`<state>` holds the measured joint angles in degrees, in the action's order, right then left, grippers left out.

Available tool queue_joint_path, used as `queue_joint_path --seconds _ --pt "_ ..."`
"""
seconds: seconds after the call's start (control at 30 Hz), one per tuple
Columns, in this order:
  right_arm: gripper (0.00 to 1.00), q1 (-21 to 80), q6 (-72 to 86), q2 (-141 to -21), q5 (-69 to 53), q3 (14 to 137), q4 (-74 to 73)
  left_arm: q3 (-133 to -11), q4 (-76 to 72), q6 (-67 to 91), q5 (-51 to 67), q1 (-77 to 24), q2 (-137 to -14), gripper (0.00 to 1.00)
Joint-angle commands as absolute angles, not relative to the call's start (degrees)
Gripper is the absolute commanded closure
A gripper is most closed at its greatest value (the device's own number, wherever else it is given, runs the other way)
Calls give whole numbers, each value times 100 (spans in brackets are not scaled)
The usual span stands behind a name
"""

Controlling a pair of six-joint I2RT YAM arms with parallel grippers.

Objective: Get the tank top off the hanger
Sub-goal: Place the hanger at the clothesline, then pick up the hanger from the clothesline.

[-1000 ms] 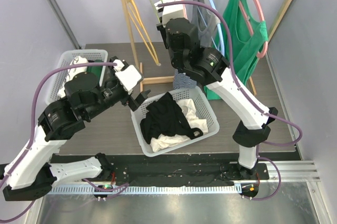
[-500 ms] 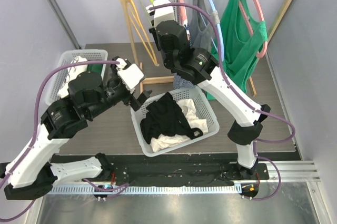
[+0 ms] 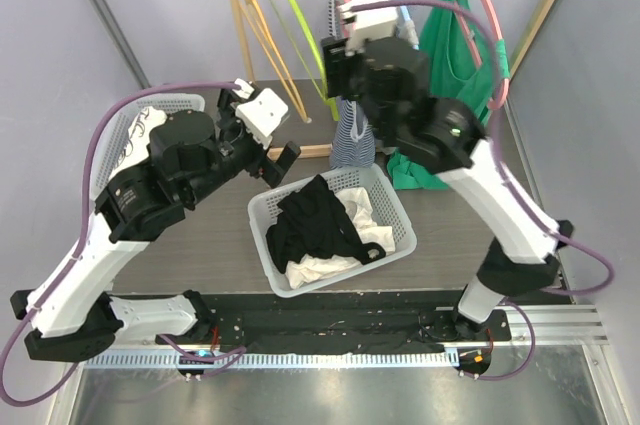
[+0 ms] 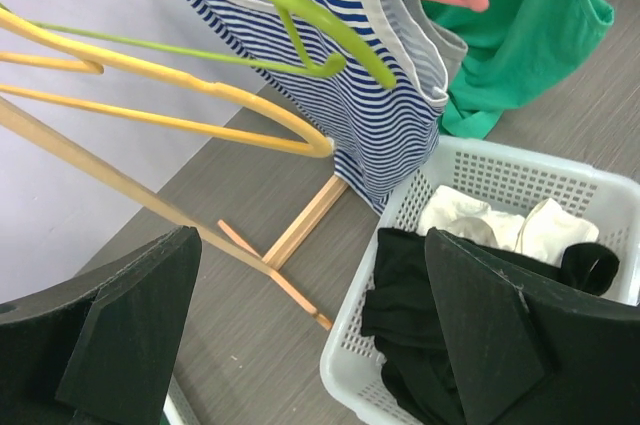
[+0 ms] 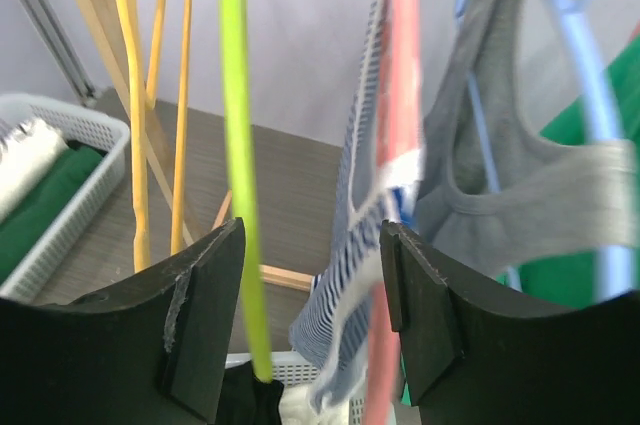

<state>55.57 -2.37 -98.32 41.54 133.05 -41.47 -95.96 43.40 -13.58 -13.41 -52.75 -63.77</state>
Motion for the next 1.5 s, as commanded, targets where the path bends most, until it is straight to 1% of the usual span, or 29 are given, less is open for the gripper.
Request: queue_joint_path --seconds 0.0,0.1,0.2,0.33,0.43,0.53,0.77,0.9,1.07,1.17,1.2,1.27,1.33,1.37,1.43,1.47 --pt "36 5458 -9 -8887 4130 13115 -4034 -9958 4465 -1064 -1450 -5247 -6513 0" --pt "36 5353 -9 -8536 4166 12868 -4034 -9844 4263 -1020 -1380 -5247 -6416 0" --pt "36 5142 -9 -8481 4061 12884 -4069 -9800 4175 -1002 -1292 -5247 -6372 0" --pt "37 5010 -9 -8796 3710 13218 -4227 -9852 4140 -1037 -1397 -5247 -6451 0" --pt "37 4896 130 -9078 3534 13500 -4421 -9914 4157 -1072 -1573 -5247 -6565 2" --pt "36 4782 272 -9193 3156 13535 -4421 -10002 4262 -1064 -1582 -5256 -6644 3" --pt "36 4422 404 -9351 2725 13526 -4535 -10055 4245 -1063 -1459 -5247 -6811 3" --pt "39 4219 553 -9334 2365 13351 -4588 -10134 4236 -1028 -1459 -5247 -6934 3" --pt "39 4105 721 -9246 2013 12912 -4588 -10222 4263 -993 -1503 -5247 -6996 3" --pt "43 4104 712 -9237 1925 12719 -4570 -10204 4263 -976 -1503 -5247 -7022 3" --pt "49 4096 695 -9237 1907 12683 -4579 -10195 4254 -976 -1503 -5256 -7022 4" --pt "54 4096 686 -9229 1890 12621 -4579 -10195 4236 -993 -1503 -5247 -7058 4" --pt "64 4096 650 -9194 1898 12621 -4579 -10222 4210 -1002 -1503 -5247 -7093 4" --pt "72 4096 633 -9185 1933 12630 -4579 -10248 4210 -1002 -1503 -5247 -7110 4" --pt "84 4096 511 -9106 1995 12621 -4509 -10327 4227 -976 -1485 -5247 -7154 4" --pt "97 4096 458 -9071 2047 12569 -4448 -10353 4236 -967 -1477 -5247 -7180 4"
